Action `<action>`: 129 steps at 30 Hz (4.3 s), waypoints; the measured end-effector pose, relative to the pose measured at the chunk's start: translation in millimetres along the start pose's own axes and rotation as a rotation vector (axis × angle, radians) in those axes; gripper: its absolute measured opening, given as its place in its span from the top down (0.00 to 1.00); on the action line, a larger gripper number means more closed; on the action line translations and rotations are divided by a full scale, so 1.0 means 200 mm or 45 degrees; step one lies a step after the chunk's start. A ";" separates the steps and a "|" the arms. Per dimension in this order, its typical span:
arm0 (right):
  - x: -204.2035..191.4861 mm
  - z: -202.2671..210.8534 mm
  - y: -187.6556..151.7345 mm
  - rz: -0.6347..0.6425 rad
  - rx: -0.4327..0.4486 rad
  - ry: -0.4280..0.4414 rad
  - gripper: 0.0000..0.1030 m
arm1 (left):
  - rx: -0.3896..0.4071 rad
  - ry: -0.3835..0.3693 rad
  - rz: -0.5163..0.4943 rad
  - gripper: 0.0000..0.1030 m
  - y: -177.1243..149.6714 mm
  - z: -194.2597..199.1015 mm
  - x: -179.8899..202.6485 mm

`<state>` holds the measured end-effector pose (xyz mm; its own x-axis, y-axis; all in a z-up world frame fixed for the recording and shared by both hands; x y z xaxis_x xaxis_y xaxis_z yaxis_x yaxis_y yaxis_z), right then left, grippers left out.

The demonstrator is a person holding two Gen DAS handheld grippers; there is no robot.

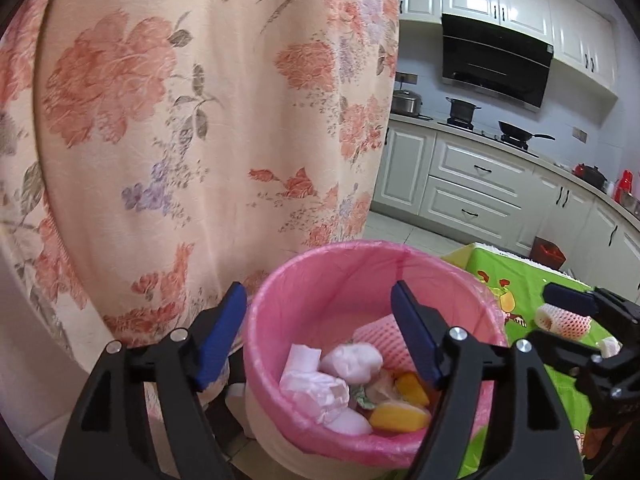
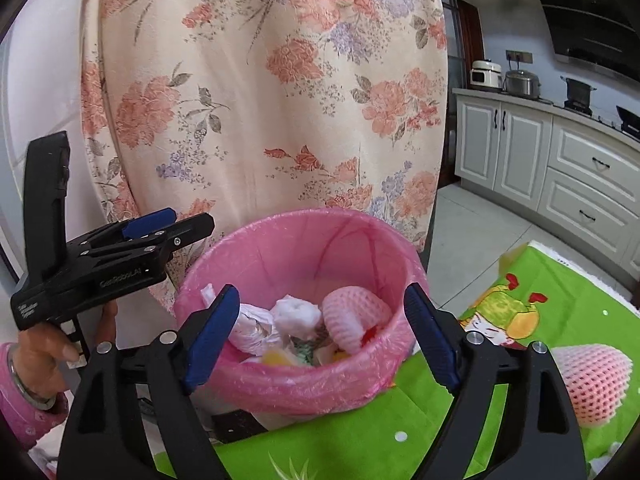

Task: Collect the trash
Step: 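Move both open grippers back to the remaining trash on the table, then grasp the white napkin with the right gripper while the left grasps the pink foam net, then carry the foam net and napkin over the pink wastebasket and open both grippers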

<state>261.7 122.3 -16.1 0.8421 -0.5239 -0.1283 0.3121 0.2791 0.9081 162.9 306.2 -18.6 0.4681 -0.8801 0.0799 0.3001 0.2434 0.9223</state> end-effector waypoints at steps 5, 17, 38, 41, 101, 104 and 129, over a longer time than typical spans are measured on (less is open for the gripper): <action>0.03 0.15 -0.07 -0.008 0.013 -0.073 0.23 | 0.005 -0.006 0.011 0.19 -0.05 0.08 0.06; 0.31 0.62 -0.37 -0.167 0.011 -0.347 0.22 | 0.012 -0.203 -0.130 0.05 -0.23 0.28 0.59; 0.95 1.04 -0.76 -0.424 -0.061 -0.764 0.19 | -0.144 -0.446 -0.346 0.05 -0.62 0.26 1.39; 1.03 0.97 -0.76 -0.438 -0.085 -0.761 0.19 | -0.157 -0.439 -0.372 0.05 -0.62 0.21 1.41; 1.22 1.00 -0.74 -0.593 -0.048 -0.770 0.72 | -0.336 -0.668 -0.476 0.58 -0.55 -0.48 2.00; 1.19 1.02 -0.75 -0.592 -0.046 -0.768 0.72 | -0.323 -0.669 -0.462 0.62 -0.55 -0.41 1.96; 0.70 1.18 -0.79 -0.465 -0.045 -0.710 0.73 | -0.227 -0.668 -0.425 0.62 -0.67 0.30 1.51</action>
<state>226.3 -184.9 -83.5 0.3292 -0.9247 -0.1912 0.5562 0.0263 0.8306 214.6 -16.5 -96.3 -0.1296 -0.9914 0.0154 0.5137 -0.0538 0.8563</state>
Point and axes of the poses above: each gripper's, at about its wrist camera, not at the fingertips, and z roughly against the way its jaws point, x to its right, y to its top, the point moved 1 cm from there along -z, roughly the way its jaws point, and after that the axes turned 7 degrees about x, right-handed, at the moved point
